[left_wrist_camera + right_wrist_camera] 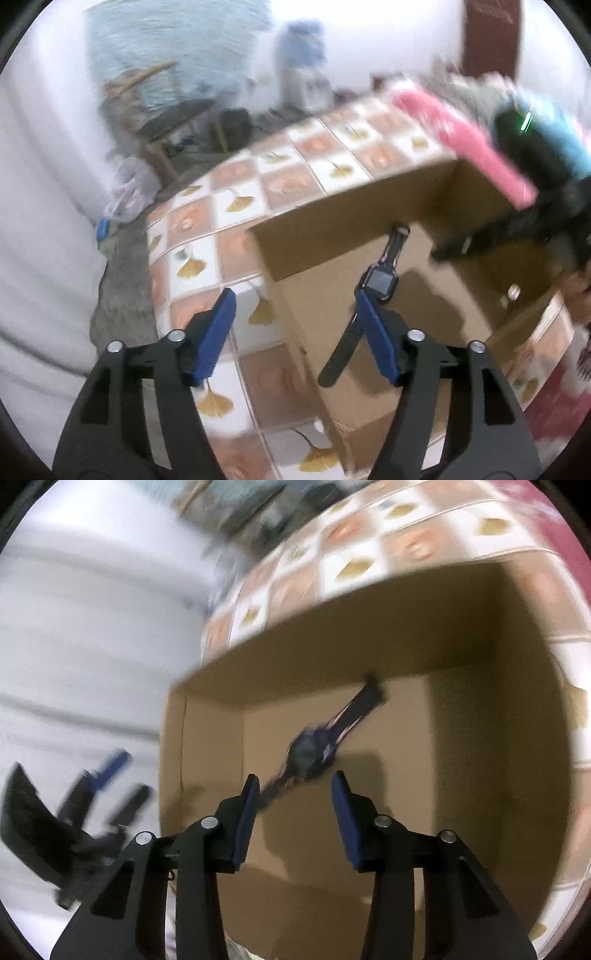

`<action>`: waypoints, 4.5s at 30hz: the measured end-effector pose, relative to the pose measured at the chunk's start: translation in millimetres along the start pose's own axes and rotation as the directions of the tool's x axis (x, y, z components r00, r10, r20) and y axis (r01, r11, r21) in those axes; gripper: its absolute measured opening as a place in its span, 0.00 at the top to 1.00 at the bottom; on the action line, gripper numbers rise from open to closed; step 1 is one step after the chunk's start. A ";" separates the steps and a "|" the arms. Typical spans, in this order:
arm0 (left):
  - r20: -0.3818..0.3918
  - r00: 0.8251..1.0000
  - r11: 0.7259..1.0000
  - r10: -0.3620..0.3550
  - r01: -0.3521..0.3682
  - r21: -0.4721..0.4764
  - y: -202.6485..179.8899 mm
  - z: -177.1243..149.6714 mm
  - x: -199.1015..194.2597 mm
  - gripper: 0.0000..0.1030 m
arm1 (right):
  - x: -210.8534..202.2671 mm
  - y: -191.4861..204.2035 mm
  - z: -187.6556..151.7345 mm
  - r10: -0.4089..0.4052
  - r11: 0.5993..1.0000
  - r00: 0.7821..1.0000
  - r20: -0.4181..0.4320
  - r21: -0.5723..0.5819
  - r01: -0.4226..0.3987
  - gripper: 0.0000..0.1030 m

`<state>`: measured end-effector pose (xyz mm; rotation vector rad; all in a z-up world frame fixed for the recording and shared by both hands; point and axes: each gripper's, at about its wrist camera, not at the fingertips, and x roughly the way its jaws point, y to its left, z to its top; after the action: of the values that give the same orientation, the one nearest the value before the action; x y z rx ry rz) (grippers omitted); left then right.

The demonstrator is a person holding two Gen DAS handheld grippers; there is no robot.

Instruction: Organize jewelry

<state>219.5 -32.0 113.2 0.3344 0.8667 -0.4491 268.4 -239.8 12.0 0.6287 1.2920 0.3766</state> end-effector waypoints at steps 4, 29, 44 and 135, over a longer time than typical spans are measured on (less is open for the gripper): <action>0.097 0.994 0.995 0.057 -0.048 -0.093 7.8 -42.8 -32.9 0.23 | 37.7 8.2 7.5 0.066 0.997 0.984 -0.166 0.061 -0.057 0.60; -0.002 1.000 0.882 0.009 -0.009 -0.470 54.8 -218.4 -14.5 0.18 | 72.2 -41.7 39.6 0.239 0.788 0.930 0.280 0.504 -0.354 0.45; 0.025 1.000 0.910 0.016 -0.004 -0.415 28.2 -219.2 -30.7 0.18 | 16.6 -34.9 18.4 0.111 0.807 0.930 0.351 0.514 -0.291 0.32; 0.032 0.981 0.981 -0.190 0.191 -0.033 -82.7 -190.8 28.3 0.79 | 33.5 -15.6 -202.8 -0.183 0.916 0.875 0.449 -0.245 0.317 0.32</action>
<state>69.1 -22.7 -32.9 0.2116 0.8814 -0.6142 79.8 -187.5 -52.6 0.2426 0.8604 0.2046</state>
